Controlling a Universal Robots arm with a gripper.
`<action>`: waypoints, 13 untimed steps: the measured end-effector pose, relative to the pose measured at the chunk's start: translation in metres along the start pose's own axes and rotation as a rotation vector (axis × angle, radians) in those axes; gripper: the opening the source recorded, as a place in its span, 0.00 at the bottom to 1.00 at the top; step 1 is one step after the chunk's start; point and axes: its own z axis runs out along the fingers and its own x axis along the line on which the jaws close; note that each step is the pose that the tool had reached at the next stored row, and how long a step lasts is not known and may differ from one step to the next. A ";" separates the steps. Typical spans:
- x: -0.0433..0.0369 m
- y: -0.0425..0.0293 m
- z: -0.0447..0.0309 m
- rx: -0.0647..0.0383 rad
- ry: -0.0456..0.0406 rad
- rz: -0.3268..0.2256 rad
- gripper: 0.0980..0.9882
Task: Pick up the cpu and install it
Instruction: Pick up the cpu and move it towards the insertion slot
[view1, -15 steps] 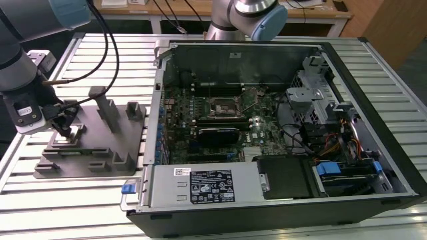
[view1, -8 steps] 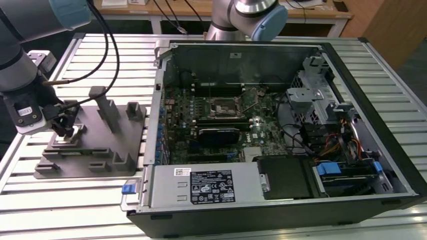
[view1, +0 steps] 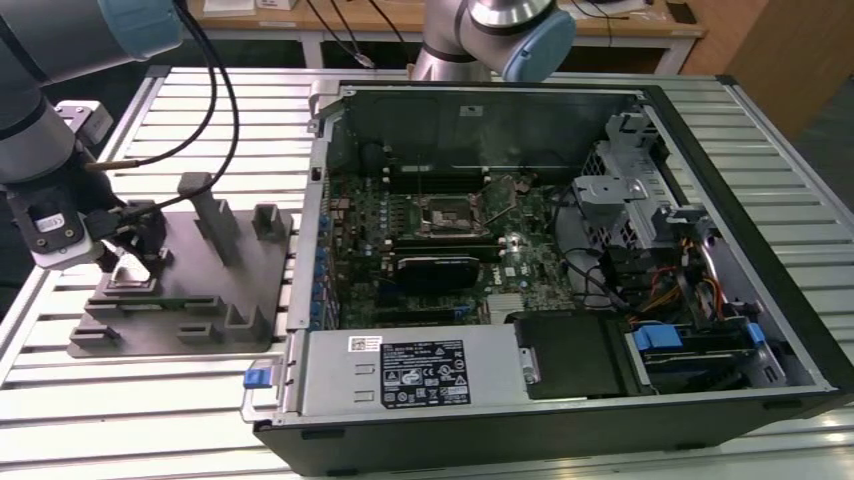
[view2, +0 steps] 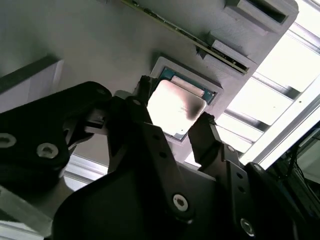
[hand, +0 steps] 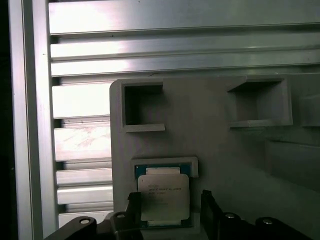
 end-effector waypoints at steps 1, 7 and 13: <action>0.0000 0.0000 0.0000 0.000 0.0000 0.000 0.55; 0.0007 0.0002 0.0012 0.000 -0.0002 0.000 0.62; 0.0027 0.0021 0.0058 0.000 0.0003 -0.008 0.62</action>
